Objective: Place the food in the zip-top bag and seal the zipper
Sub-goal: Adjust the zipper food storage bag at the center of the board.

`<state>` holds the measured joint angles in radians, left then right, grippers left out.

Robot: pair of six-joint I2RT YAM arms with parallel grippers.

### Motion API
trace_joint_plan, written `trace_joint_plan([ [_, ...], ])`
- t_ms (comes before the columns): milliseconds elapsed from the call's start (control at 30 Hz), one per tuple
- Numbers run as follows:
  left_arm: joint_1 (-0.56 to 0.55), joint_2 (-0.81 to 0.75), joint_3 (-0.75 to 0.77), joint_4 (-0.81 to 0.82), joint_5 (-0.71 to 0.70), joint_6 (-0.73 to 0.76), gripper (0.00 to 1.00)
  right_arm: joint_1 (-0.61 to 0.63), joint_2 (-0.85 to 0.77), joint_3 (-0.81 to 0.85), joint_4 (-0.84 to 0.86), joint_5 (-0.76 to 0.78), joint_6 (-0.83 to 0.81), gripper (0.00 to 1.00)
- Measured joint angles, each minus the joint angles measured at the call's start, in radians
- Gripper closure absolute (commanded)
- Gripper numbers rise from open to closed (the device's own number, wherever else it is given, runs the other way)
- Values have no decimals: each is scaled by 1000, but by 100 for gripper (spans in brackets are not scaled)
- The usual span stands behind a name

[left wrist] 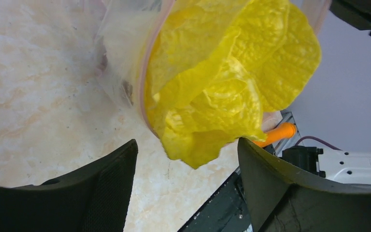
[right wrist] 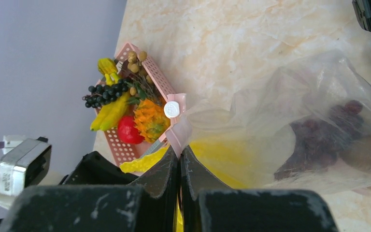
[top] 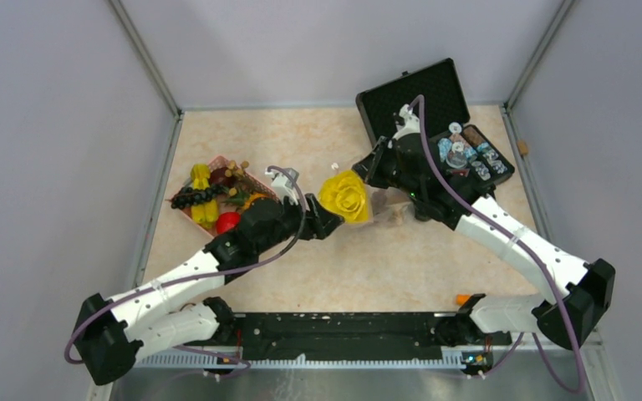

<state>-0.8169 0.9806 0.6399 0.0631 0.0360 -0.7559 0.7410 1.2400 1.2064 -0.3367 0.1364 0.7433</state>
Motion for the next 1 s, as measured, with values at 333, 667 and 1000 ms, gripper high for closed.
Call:
trace_joint_plan([
  [333, -9, -105, -10, 2, 84, 29, 32, -1, 17, 26, -3, 3, -2, 100],
  [667, -23, -94, -129, 2, 7, -31, 34, -3, 18, 26, -1, -7, 0, 100],
  [1000, -24, -42, -124, 108, -99, -51, 33, -3, 16, 24, 1, -14, 2, 100],
])
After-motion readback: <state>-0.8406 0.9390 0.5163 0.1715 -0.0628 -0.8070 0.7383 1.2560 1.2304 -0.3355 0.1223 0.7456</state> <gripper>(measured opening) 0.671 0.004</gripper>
